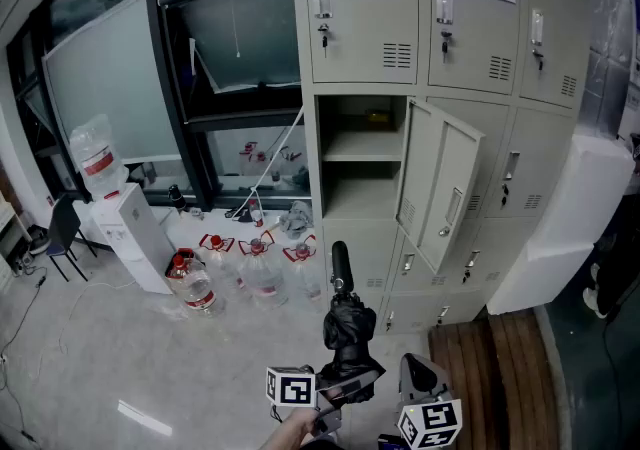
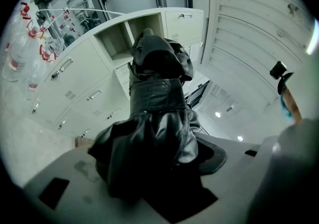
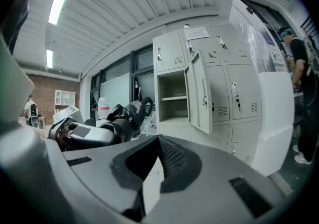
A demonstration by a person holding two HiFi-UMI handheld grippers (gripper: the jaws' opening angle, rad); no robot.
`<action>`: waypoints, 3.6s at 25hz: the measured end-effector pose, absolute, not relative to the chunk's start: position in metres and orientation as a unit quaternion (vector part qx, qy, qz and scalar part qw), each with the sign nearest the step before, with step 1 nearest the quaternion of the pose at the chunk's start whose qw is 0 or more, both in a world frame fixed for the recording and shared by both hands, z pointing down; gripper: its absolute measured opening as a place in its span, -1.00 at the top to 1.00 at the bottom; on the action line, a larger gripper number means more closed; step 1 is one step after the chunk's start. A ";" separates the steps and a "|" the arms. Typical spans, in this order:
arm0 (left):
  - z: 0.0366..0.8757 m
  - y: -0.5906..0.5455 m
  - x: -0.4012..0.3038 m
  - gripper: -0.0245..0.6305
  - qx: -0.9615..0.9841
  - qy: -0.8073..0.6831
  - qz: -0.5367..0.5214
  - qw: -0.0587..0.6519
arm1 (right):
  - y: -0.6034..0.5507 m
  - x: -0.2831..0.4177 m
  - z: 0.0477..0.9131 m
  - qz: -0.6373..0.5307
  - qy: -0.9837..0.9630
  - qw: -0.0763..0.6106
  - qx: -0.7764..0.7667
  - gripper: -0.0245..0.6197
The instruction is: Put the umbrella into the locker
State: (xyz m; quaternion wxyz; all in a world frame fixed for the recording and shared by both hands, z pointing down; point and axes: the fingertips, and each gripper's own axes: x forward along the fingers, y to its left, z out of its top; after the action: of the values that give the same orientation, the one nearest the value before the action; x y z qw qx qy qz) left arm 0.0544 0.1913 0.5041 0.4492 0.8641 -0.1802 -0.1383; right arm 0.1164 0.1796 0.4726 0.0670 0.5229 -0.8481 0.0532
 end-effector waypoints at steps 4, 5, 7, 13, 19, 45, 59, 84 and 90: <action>0.506 0.193 0.059 0.10 0.862 -0.177 -0.132 0.456 | 0.181 0.120 0.471 0.052 -0.847 0.066 0.525 0.92; 0.507 0.194 0.060 0.10 0.861 -0.177 -0.132 0.458 | 0.181 0.120 0.470 0.052 -0.847 0.066 0.526 0.92; 0.507 0.195 0.061 0.10 0.860 -0.175 -0.131 0.461 | 0.182 0.122 0.469 0.050 -0.846 0.064 0.528 0.92; 0.511 0.198 0.064 0.10 0.859 -0.172 -0.123 0.467 | 0.183 0.125 0.470 0.048 -0.843 0.068 0.531 0.92; 0.511 0.197 0.065 0.10 0.856 -0.176 -0.125 0.470 | 0.181 0.123 0.470 0.063 -0.851 0.060 0.518 0.92; 0.522 -0.058 0.038 0.10 0.856 -0.158 -0.100 0.483 | -0.086 0.068 0.481 0.075 -0.857 0.080 0.504 0.92; 0.525 -0.170 0.033 0.09 0.850 -0.120 -0.099 0.504 | -0.184 0.070 0.493 0.089 -0.832 0.084 0.541 0.92; 0.530 -0.213 0.047 0.10 0.828 -0.109 -0.118 0.538 | -0.222 0.072 0.499 0.091 -0.840 0.092 0.528 0.92; 0.532 -0.223 0.050 0.10 0.825 -0.106 -0.118 0.543 | -0.231 0.073 0.500 0.092 -0.840 0.092 0.527 0.92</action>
State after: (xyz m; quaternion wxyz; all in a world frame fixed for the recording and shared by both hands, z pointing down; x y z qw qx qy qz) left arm 0.0503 -0.2230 0.5323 0.5429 0.8247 -0.1056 -0.1179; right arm 0.0730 -0.2311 0.4996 0.0917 0.5272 -0.8398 0.0916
